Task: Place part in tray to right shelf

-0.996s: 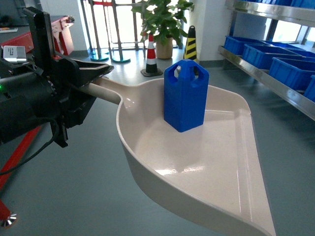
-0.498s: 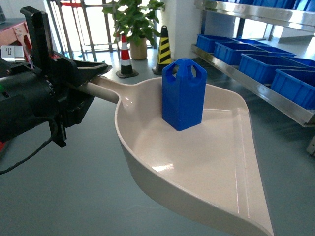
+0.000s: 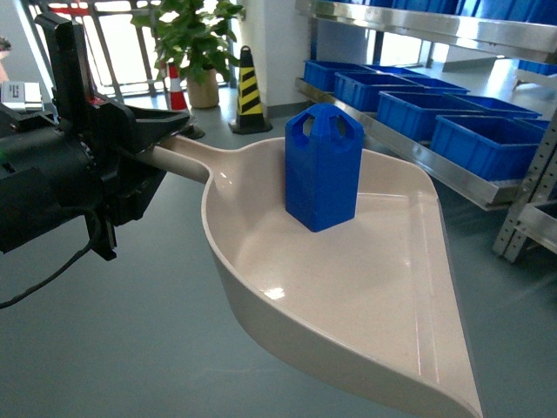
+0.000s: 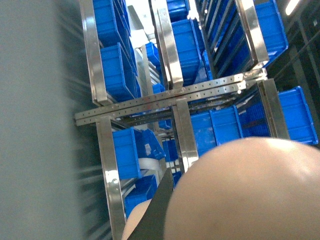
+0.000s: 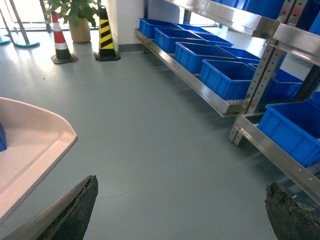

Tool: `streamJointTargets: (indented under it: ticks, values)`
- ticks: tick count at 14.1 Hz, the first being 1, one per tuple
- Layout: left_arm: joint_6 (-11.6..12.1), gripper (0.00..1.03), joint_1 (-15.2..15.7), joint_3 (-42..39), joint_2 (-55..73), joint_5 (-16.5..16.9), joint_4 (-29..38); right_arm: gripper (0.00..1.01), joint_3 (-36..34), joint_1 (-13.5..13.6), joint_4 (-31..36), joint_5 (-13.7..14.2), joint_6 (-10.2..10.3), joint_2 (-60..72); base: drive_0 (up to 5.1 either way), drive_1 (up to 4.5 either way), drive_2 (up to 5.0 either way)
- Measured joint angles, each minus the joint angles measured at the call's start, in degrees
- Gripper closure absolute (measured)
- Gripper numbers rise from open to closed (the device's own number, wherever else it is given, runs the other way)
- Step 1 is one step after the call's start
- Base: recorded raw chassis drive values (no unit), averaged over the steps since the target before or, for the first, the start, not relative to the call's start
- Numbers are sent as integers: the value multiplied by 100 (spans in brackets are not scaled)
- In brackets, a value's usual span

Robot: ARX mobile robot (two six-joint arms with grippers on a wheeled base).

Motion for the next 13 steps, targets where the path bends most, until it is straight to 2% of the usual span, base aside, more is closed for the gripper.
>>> streamJointTargets:
  ticks: [13]
  values:
    - [0,89,0,0,0,-7,2,3,0,0,0,0,0,0,-155,-155,-155]
